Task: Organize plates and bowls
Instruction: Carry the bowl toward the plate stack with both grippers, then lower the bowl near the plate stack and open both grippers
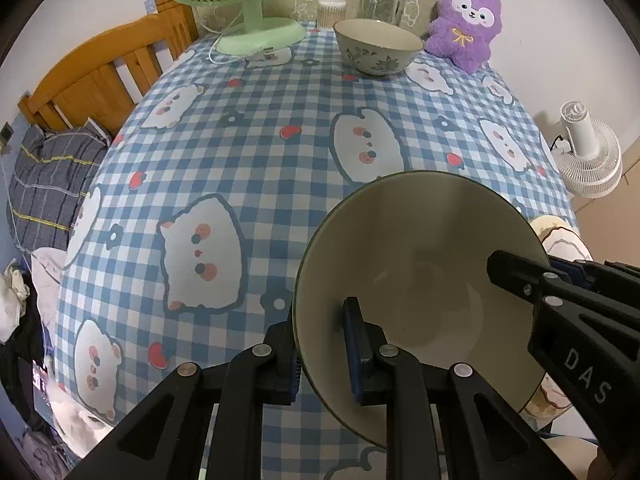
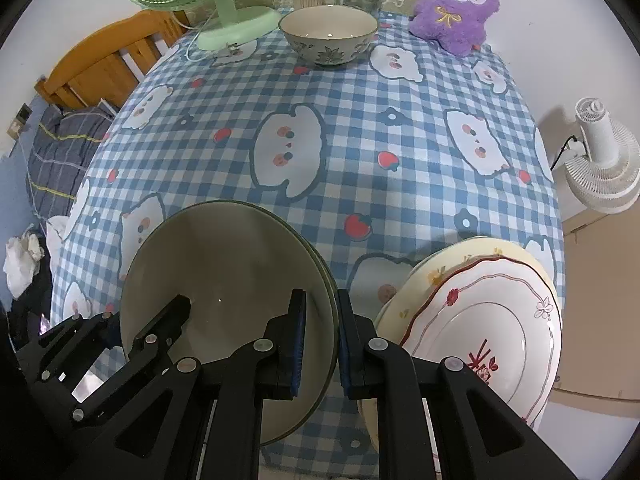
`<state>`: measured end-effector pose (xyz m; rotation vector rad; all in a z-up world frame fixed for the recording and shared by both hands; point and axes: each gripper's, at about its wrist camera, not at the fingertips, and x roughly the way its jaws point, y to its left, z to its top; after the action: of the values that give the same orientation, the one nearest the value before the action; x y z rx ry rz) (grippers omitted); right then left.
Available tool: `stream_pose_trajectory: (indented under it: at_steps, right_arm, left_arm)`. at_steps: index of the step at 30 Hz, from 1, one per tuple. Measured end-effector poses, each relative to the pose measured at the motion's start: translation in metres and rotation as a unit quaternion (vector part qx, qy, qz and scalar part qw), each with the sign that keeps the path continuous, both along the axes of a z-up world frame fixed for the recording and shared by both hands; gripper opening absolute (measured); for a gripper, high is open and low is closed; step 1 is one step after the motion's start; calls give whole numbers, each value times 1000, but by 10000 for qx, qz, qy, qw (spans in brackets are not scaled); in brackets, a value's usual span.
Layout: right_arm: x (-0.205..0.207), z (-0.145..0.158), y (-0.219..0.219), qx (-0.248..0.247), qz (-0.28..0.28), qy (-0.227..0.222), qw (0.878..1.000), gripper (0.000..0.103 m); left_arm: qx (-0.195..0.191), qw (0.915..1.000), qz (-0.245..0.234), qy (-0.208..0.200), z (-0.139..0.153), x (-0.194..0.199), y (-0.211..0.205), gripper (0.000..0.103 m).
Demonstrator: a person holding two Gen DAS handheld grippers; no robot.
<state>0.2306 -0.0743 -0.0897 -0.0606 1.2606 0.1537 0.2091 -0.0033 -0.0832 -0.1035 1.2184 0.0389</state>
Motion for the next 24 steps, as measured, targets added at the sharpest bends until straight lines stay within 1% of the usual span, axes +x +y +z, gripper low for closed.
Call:
stream_pose_trajectory:
  at_steps: [6,14,15,18,21,24]
  right_arm:
    - [0,-1,0,-22,-75,-48,10000,17]
    - [-1,-6,-1,-175,-157,-69,9997,17]
    - [-1,-6,-1,-184,-156,-66,9997,17]
    - [-1,-8,-2,-114,-181,15,9998,18]
    - [-2,-8,-5,-17,-260,90,9996,18]
    - [-3,-4,-8,-3,-321,140,9994,18]
  left_arm:
    - [-46,10000,7,42,-4,1,0,17]
    - [-3,10000,9,-50,-3,1,-2,17]
    - [3,10000,12,-51,-3,1,-2,18]
    - [2,10000,10,-70,-2,1,-1,35]
    - [17,9999,46,-146,4,3,0,40]
    - [-16,9999,59,-105,4,5,1,40]
